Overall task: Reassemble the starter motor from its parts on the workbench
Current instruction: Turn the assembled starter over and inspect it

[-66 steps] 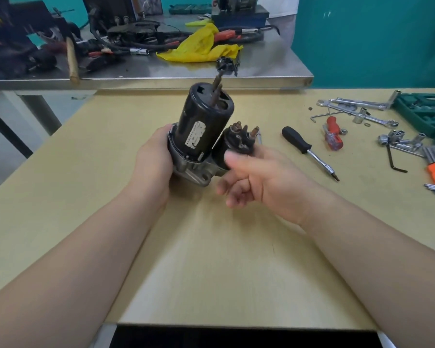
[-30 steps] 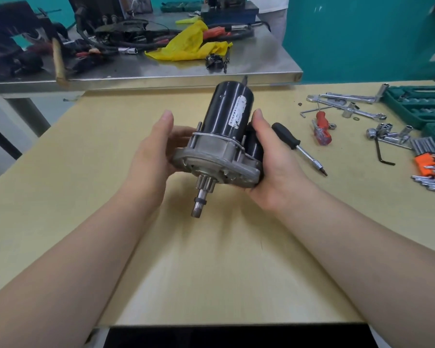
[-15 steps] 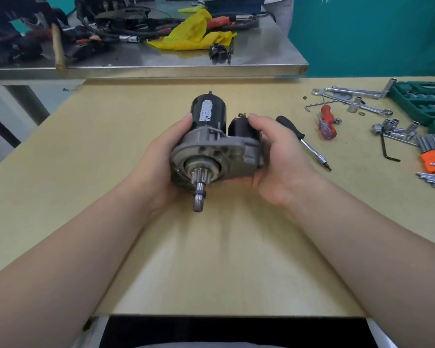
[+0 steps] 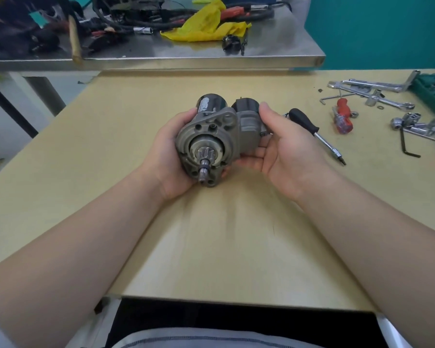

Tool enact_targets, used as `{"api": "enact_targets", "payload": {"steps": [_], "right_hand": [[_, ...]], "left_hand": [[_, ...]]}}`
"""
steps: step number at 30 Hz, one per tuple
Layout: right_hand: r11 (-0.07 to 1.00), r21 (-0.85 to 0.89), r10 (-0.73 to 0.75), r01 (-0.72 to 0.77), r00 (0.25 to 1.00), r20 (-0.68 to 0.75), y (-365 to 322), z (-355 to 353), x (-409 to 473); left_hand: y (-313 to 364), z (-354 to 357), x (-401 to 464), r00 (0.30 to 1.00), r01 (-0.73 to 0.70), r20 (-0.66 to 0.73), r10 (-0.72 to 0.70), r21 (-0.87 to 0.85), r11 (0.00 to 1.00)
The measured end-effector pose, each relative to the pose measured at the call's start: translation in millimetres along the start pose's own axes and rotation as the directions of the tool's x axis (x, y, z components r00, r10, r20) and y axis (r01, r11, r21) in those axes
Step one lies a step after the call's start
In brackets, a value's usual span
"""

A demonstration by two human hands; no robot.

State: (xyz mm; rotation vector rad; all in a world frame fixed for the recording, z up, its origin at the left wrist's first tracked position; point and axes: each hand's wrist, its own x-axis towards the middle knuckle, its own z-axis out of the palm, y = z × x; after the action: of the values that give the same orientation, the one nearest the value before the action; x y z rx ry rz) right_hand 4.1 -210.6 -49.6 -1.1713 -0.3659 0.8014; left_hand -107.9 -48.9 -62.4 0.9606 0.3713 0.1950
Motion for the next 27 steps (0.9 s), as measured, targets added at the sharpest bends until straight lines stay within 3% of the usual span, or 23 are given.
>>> {"api": "enact_targets", "payload": {"steps": [8, 27], "right_hand": [[0.996, -0.057, -0.072, 0.074, 0.997, 0.028, 0.8, 2.2, -3.9], [0.981, 0.161, 0.114, -0.111, 0.994, -0.007, -0.7, 1.7, -2.4]], "left_hand": [[2.5, -0.4, -1.5, 0.998, 0.01, 0.057, -0.008, -0.031, 0.999], [-2.8, 6.3, -4.8, 0.991, -0.1, 0.103, 0.09, 0.096, 0.99]]}}
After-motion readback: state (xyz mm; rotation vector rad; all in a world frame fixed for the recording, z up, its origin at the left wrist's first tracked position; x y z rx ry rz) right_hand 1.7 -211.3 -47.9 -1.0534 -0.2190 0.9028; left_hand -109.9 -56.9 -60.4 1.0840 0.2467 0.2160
